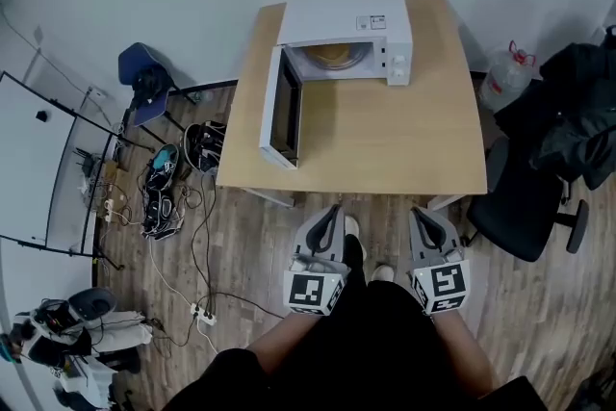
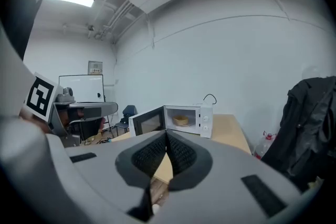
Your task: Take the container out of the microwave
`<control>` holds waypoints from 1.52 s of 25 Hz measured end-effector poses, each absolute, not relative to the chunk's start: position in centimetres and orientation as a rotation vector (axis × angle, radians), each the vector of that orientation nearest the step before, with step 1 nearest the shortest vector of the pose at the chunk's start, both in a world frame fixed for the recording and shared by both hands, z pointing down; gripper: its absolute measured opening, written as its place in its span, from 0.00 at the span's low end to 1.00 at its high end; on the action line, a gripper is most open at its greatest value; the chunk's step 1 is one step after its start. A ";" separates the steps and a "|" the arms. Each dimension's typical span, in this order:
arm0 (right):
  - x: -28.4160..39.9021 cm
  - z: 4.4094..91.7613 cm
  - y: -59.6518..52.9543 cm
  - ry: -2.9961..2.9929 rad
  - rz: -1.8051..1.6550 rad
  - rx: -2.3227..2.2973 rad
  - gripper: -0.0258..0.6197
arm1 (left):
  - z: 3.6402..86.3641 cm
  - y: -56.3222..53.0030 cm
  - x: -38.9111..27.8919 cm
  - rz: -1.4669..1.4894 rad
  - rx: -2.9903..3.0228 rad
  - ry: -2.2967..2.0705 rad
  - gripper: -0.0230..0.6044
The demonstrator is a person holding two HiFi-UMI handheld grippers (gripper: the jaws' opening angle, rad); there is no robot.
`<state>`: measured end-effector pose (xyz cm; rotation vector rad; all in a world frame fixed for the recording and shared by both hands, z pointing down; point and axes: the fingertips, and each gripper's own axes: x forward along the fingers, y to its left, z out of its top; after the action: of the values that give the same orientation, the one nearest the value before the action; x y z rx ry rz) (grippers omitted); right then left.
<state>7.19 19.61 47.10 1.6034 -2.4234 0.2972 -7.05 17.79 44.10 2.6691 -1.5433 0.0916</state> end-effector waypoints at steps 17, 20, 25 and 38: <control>11.3 46.9 10.6 -2.365 0.405 1.656 0.13 | 45.8 7.2 -3.5 0.067 2.658 -1.440 0.06; 11.2 46.7 7.7 -2.364 0.387 1.624 0.13 | 46.9 4.3 -3.5 0.120 2.622 -1.404 0.06; 10.9 45.9 3.0 -2.363 0.370 1.601 0.13 | 46.9 -0.4 -4.2 0.134 2.600 -1.429 0.06; 9.1 46.0 -6.8 -2.296 0.332 1.624 0.13 | 50.6 -11.5 -7.2 0.258 2.531 -1.431 0.06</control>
<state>9.09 -6.83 45.99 1.6244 -2.2964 0.3321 -7.20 -11.50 50.59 2.5311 -1.4309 0.2576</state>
